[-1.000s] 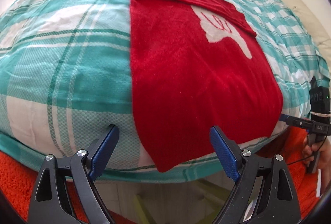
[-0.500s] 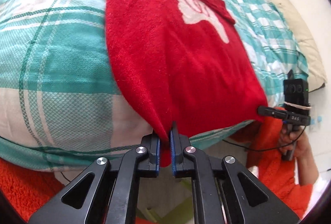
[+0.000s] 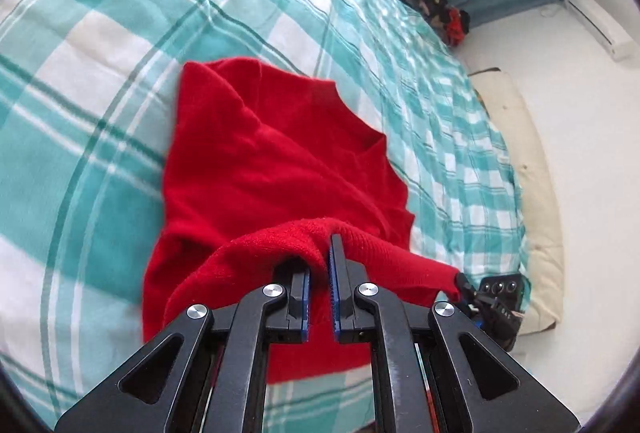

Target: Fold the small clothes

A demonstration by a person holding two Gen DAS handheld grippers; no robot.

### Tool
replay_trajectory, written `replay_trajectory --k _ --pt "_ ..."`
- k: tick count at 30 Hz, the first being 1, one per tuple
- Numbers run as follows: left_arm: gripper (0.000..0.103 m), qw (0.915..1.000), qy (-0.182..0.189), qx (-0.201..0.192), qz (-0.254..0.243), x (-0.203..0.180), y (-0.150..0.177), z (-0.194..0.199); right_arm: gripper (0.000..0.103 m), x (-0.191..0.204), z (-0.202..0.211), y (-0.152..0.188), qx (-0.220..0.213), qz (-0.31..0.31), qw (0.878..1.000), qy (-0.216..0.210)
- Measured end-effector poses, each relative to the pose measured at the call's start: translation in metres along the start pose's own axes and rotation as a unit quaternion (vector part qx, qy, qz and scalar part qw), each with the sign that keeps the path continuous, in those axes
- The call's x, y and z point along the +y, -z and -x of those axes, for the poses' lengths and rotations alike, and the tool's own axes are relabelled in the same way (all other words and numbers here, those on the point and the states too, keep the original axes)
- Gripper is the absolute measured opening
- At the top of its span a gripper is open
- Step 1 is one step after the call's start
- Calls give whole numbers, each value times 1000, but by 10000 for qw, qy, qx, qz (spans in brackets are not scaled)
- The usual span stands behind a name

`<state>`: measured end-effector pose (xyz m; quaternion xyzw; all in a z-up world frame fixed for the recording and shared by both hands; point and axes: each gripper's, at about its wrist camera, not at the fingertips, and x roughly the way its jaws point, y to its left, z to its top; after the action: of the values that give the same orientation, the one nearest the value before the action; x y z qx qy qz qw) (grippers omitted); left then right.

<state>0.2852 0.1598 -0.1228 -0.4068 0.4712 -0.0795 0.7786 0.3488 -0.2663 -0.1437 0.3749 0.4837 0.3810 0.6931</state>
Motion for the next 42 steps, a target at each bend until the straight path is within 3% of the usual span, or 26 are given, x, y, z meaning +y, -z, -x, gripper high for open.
replay_trajectory --k 3,7,9,10,11,12,13,14,15,16,17,19,21,24,26,27,28,29,30,33,35,37,40,42 --pt "6 9995 -285 68 138 6 -42 -34 9 -12 -33 -48 -107 -105 9995 288" --pt "8 9980 -589 156 188 14 -78 -68 9 -38 -59 -94 -213 -458 9981 344" --pt "18 9969 -677 249 328 19 -90 -79 15 -53 -66 -108 -324 -622 9960 550" --pt "22 9966 -608 344 430 23 -95 -82 22 -60 -66 -113 -439 -706 9943 674" --pt "29 9964 -529 411 522 25 -98 -82 45 -67 -64 -117 -556 -804 9923 757" --pt "36 9966 -461 384 561 26 -100 -78 56 -75 -56 -122 -650 -922 9907 766" --pt "42 9973 -425 255 541 26 -101 -69 66 -79 -50 -124 -783 -1010 9890 747" --pt "57 9976 -483 43 491 26 -100 -59 66 -78 -41 -126 -928 -1003 9877 755" --pt "75 9965 -675 -224 438 25 -99 -46 66 -74 -32 -127 -1052 -876 9877 761" --pt "82 9935 -929 -517 396 25 -98 -35 66 -67 -23 -128 -1135 -674 9877 840" --pt "87 9893 -1154 -819 360 25 -96 -23 66 -57 -17 -128 -1172 -408 9875 975" --pt "87 9830 -1345 -1232 227 24 -84 -6 66 -31 -17 -128 -1039 232 9877 1147" --pt "85 9850 -1199 -1234 -155 18 -72 -5 65 -3 -33 -124 -693 1011 9843 1267" --pt "83 9873 -923 -598 -1150 -8 -51 -42 52 24 -82 -103 198 1938 9740 1155" --pt "83 9775 -1379 -372 -1552 -18 -51 -78 49 12 -117 -92 695 2101 9655 1375" --pt "80 9706 -1789 -337 -1575 -16 -56 -95 49 -2 -134 -93 829 2034 9580 1846" --pt "77 9648 -2111 -312 -1535 -14 -61 -103 37 -21 -148 -99 872 1835 9501 2367" --pt "73 9617 -2269 -300 -1509 -15 -63 -105 26 -34 -152 -103 805 1646 9490 2567" --pt "73 9617 -2279 -307 -1494 -21 -64 -101 26 -35 -151 -107 665 1575 9503 2602" --pt "77 9656 -1853 -543 -1740 -43 -44 -69 31 -2 -125 -100 238 1792 9520 2472" --pt "87 9585 -1789 -716 -2103 -54 -11 -50 38 31 -102 -75 122 2329 9424 2398" --pt "95 9488 -1790 -811 -2472 -56 29 -45 40 51 -84 -39 74 2862 9272 2416" --pt "95 9317 -2338 -477 -2740 -40 64 -80 58 36 -81 13 183 3143 9123 2617" --pt "95 9082 -2749 -647 -3089 -46 78 -85 59 3 -104 29 562 2874 9087 2975"
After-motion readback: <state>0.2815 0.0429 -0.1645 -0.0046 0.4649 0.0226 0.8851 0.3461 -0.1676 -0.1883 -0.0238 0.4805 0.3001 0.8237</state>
